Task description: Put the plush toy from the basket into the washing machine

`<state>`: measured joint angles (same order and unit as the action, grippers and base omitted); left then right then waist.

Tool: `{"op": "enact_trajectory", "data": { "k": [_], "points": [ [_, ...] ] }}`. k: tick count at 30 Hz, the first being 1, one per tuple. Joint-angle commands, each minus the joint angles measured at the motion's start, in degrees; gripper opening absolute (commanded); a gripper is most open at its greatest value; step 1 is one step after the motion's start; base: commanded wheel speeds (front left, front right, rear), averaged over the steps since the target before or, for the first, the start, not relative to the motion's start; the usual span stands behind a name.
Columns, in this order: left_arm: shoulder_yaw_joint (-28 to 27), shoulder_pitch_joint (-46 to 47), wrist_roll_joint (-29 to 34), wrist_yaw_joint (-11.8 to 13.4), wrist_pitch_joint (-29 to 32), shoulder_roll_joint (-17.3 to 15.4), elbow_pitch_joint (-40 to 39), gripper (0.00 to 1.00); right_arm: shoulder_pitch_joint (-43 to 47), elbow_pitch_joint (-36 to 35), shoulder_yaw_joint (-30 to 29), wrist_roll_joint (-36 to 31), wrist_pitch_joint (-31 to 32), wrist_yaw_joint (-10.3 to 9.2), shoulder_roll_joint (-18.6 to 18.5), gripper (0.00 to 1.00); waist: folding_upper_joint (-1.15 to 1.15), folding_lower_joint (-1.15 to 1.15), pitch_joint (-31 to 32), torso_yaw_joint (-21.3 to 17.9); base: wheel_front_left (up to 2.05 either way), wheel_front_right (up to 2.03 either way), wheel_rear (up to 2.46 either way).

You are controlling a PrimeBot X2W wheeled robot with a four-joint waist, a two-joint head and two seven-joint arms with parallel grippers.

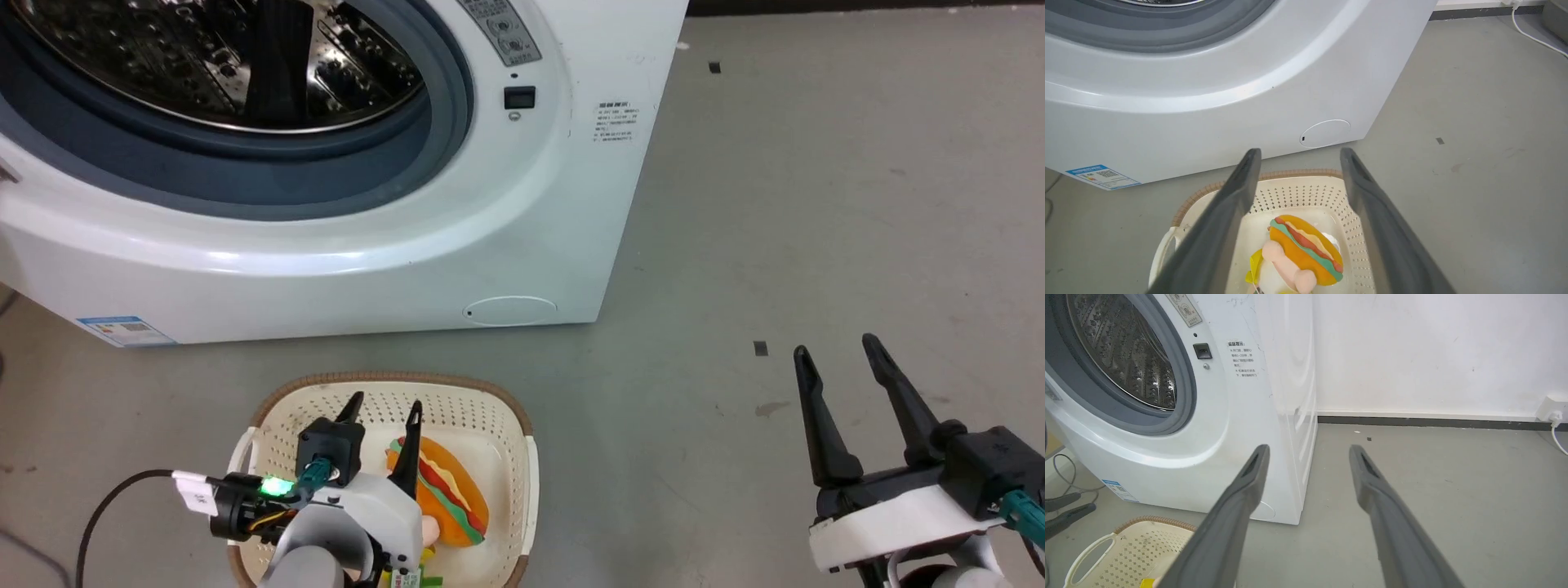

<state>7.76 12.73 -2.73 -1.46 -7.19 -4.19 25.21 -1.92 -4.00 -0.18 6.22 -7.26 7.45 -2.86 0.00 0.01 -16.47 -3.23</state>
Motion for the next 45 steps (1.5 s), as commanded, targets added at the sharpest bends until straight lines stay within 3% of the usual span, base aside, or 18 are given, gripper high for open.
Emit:
{"op": "enact_trajectory", "data": {
  "k": [1, 19, 45],
  "points": [
    [0.27, 1.27, -0.24, -0.21, -0.55, -0.23, 0.94, 1.0, -1.31, -0.44, -0.07, 0.73, -0.52, 0.02, -0.01, 1.0, 0.0, -0.01, -0.45, -0.12, 0.0, 0.0, 0.0],
    [4.61, 10.22, -0.28, -1.29, -1.77, -1.65, 19.84, 1.0, -2.54, -2.06, 1.76, 2.3, -2.66, 0.02, -0.01, 1.0, 0.0, -0.01, -7.6, -2.43, 0.0, 0.0, 0.0],
    [9.43, 25.2, -3.34, -3.65, 5.27, -7.27, 38.56, 1.0, -6.35, -5.02, 3.19, 7.02, -5.76, 0.03, -0.01, 1.0, 0.0, -0.01, -22.87, -7.15, 0.0, 0.0, 0.0]
  ]
}}
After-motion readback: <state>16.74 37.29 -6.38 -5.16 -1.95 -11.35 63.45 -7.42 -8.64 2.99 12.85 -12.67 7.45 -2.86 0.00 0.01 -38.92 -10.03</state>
